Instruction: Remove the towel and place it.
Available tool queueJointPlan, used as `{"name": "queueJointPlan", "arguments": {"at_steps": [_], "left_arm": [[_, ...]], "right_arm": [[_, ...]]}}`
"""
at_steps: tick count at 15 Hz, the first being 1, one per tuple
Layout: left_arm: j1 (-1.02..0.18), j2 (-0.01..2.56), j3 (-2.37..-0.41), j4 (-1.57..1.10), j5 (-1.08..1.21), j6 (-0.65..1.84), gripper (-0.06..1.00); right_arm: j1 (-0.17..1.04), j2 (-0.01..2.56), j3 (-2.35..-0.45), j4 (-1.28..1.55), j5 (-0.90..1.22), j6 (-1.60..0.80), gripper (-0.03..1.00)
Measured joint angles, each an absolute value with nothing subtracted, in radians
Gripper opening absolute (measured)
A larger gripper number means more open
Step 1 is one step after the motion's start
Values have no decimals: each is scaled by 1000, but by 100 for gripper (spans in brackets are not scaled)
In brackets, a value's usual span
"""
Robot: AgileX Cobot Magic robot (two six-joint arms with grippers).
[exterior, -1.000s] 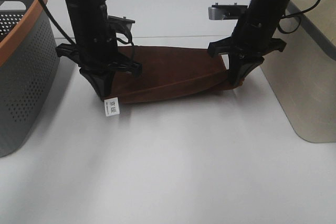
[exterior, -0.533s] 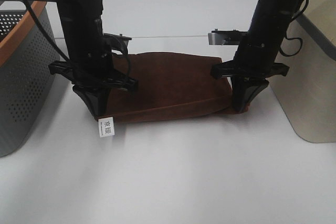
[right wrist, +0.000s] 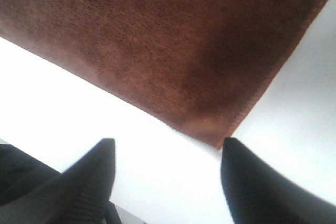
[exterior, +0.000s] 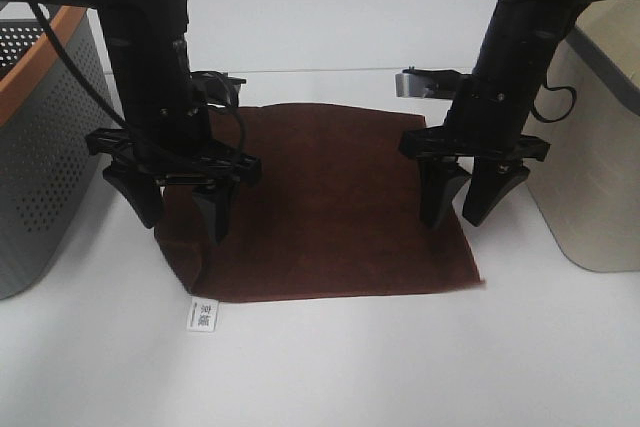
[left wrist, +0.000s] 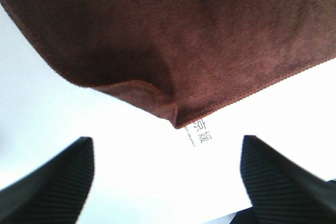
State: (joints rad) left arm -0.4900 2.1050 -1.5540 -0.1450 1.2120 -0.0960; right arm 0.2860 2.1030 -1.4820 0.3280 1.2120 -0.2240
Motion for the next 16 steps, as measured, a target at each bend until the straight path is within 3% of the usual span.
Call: {"name": "queueJointPlan", "arguments": {"at_steps": [1, 3, 9, 16], "left_arm": [[-490, 2103, -1554, -151, 1212, -96, 83], [-490, 2087, -1554, -162, 1212, -96, 88], [-490, 1880, -1653, -170, 1211, -95, 89], [-490, 1349, -1672, -92, 1213, -139, 89]], "right_arm": [[286, 2102, -1482, 337, 1212, -225, 63], [286, 2077, -1482, 346, 1212, -225, 68], [286, 1845, -1501, 378, 1212, -225, 69], [286, 1414, -1480, 357, 1215, -178, 69]]}}
